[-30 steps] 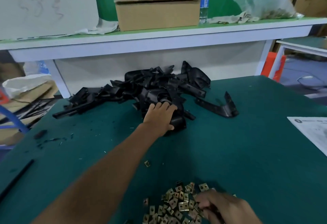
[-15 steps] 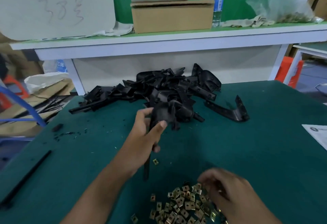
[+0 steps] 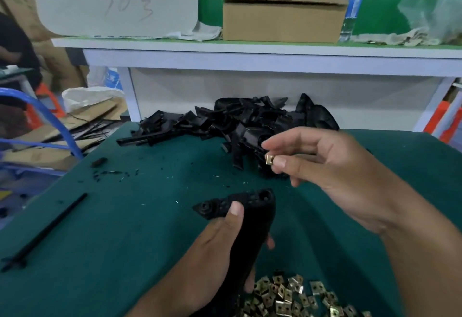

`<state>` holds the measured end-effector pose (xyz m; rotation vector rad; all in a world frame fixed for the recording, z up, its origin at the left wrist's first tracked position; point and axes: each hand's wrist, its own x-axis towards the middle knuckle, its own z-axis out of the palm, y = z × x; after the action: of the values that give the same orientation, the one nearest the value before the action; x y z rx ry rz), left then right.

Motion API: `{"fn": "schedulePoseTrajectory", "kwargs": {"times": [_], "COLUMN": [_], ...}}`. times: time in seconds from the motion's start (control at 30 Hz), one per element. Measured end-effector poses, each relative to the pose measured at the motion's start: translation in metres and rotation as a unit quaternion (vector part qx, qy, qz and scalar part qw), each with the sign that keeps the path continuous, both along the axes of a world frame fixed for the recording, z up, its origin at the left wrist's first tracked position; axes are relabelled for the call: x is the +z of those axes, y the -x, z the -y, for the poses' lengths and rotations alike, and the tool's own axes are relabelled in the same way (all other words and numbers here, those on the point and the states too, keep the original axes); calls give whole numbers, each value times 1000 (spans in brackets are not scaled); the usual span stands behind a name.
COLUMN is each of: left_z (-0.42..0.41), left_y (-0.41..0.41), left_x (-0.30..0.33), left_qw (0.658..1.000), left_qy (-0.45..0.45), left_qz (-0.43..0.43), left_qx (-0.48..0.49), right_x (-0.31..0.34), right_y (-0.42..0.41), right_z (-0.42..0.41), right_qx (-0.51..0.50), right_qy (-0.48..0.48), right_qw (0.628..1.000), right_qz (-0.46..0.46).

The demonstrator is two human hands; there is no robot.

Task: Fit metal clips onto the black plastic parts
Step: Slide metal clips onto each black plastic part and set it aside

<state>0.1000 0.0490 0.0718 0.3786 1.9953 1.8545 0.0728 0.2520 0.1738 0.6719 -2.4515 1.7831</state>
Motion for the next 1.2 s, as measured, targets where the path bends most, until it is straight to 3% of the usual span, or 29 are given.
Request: {"fn": "schedulePoseTrajectory", "kwargs": {"times": [0.17, 0.3, 0.53, 0.83, 1.2], "left_z": [1, -2, -3, 8, 9], "left_y": [-6, -10, -14, -8, -18], "left_x": [-2, -3, -2, -9, -2], "left_qw": [992, 983, 976, 949, 892], "left_qy": [40, 66, 45, 135, 183], "left_qz": [-108, -170, -212, -281, -409], "left_qx": [43, 37, 25, 51, 57], "right_x": [-4, -8, -10, -11, -11], "right_y": [4, -1, -2, -2, -15], "right_z": [0, 3, 4, 2, 25], "right_qx": [45, 92, 100, 86, 90], "right_qy": [-18, -103, -114, -102, -170], "right_qw": [999, 990, 986, 989, 979], "right_qz": [21, 27, 71, 61, 60]}}
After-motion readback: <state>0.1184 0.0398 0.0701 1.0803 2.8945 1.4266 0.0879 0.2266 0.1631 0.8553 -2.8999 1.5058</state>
